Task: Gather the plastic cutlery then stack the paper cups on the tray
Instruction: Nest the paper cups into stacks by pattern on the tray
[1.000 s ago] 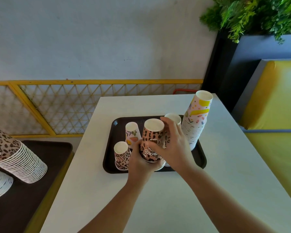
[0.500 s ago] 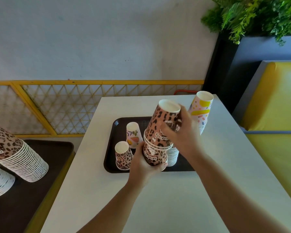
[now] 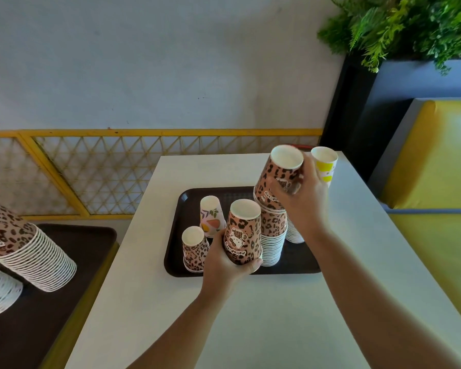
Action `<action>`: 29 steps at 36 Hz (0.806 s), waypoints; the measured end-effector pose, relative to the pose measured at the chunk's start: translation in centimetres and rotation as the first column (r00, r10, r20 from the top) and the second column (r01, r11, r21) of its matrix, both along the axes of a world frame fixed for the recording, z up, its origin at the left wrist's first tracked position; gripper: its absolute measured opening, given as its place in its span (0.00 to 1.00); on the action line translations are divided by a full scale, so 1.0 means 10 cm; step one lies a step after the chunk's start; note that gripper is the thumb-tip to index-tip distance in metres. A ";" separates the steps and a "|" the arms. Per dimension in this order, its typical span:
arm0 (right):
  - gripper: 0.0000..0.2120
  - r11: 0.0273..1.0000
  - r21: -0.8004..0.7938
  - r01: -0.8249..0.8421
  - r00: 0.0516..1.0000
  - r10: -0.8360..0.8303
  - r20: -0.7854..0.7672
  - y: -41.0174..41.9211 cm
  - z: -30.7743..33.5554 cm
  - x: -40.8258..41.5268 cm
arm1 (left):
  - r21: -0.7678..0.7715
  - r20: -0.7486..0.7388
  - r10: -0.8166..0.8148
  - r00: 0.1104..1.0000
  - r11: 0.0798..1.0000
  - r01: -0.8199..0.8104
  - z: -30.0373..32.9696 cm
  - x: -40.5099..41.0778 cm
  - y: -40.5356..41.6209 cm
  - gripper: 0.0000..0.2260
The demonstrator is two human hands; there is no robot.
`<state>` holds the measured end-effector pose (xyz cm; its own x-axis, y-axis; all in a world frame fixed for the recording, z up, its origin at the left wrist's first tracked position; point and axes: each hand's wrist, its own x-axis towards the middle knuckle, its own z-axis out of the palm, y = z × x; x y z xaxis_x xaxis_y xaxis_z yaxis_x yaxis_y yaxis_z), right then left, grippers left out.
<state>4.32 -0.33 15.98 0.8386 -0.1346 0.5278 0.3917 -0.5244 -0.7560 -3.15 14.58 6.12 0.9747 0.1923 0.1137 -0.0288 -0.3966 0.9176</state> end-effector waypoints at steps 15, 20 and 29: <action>0.34 0.981 -0.037 -0.188 0.981 0.186 -0.045 0.17 -0.25 -0.53 | -0.034 0.053 0.017 0.998 0.999 -0.015 0.16 0.02 -0.02 0.32; 0.38 0.971 -0.061 -0.232 0.959 0.218 -0.182 0.24 -0.31 -0.57 | -0.060 0.100 -0.015 0.995 0.998 0.022 0.32 0.03 -0.08 0.31; 0.34 0.978 0.082 -0.190 0.979 0.195 -0.056 0.16 0.06 -0.46 | -0.078 0.297 -0.104 0.949 0.988 0.132 0.68 0.12 -0.12 0.43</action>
